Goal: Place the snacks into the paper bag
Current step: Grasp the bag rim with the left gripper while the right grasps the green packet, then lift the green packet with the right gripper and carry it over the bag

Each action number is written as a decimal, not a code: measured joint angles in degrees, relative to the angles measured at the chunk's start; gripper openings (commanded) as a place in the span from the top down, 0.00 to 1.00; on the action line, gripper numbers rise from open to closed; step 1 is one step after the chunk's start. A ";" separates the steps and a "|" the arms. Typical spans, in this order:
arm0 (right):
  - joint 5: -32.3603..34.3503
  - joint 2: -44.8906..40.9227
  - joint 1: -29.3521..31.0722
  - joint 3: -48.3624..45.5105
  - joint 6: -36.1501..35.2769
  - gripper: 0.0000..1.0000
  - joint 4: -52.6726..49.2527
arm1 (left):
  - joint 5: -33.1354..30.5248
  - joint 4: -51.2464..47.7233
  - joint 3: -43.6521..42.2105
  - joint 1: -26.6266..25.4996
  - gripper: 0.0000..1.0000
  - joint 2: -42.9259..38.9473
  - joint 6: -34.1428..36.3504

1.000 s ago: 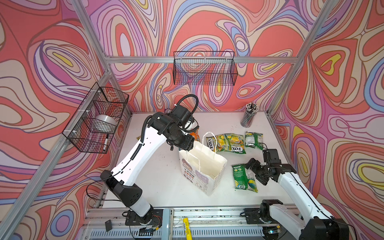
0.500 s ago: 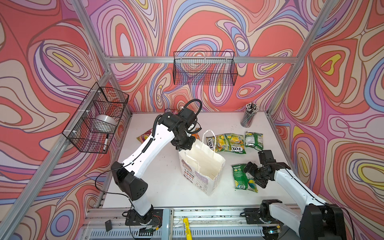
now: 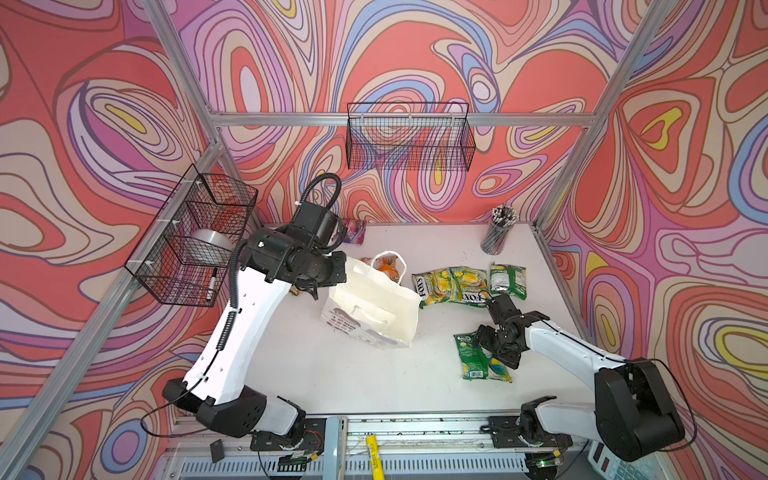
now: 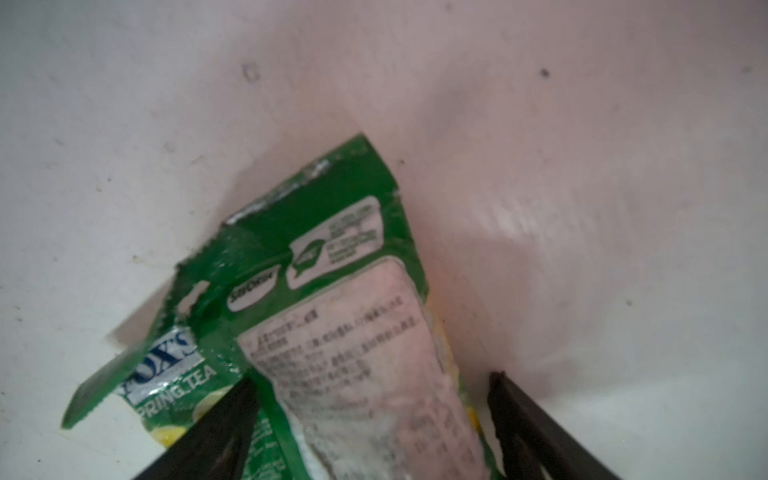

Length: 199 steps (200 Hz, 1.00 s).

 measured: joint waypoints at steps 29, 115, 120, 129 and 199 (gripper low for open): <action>-0.28 1.25 0.57 0.70 0.44 0.55 2.34 | 0.24 -0.26 -1.64 0.79 1.00 -0.24 -3.02; -1.09 0.92 0.83 13.18 -2.05 1.00 -1.36 | 10.32 3.65 -6.36 1.33 1.00 -1.77 -11.80; -1.07 0.72 0.83 14.80 -2.43 1.00 -1.84 | 10.91 4.07 -6.45 1.33 1.00 -1.68 -12.24; -1.03 0.07 0.83 18.67 -3.34 1.00 -2.78 | 11.63 4.76 -6.64 1.33 1.00 -1.60 -12.92; -1.27 -3.58 1.86 48.63 -13.35 1.00 -1.07 | 16.11 13.20 -12.79 1.33 1.00 -1.14 -19.06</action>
